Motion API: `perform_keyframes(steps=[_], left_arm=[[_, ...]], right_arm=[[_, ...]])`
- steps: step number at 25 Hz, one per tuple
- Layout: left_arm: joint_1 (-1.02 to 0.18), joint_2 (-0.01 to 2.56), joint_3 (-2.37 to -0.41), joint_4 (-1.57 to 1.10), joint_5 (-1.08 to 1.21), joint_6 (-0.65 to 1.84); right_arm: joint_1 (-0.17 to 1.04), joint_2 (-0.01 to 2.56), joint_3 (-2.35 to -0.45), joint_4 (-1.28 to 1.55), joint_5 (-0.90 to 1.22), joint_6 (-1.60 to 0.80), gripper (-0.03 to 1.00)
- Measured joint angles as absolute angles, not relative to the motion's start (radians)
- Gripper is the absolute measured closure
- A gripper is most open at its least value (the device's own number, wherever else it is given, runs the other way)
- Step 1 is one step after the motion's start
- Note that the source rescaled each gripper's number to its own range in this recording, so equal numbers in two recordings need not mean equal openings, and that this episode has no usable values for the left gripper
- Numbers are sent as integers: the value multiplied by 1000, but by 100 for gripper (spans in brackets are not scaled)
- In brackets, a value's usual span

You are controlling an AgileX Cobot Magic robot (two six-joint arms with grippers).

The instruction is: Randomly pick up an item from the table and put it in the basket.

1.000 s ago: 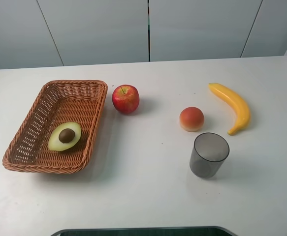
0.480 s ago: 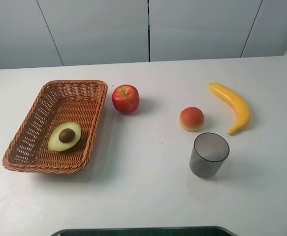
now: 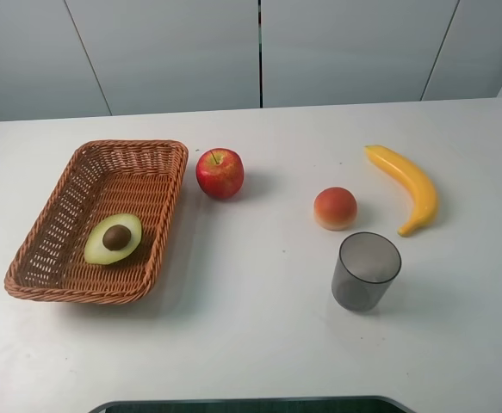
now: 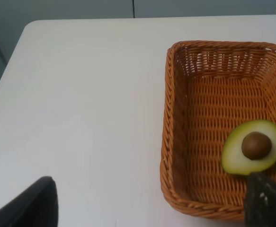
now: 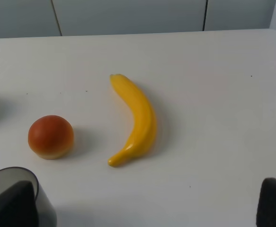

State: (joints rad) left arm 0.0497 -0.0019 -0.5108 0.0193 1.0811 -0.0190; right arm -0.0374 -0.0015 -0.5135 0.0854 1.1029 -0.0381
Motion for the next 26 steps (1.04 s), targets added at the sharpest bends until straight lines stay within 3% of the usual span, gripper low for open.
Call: perform_keyframes(steps=[26], left_arm=[[50, -2, -511, 19, 1081, -19]], right_arm=[[-37, -2, -513, 85, 1103, -38, -3]])
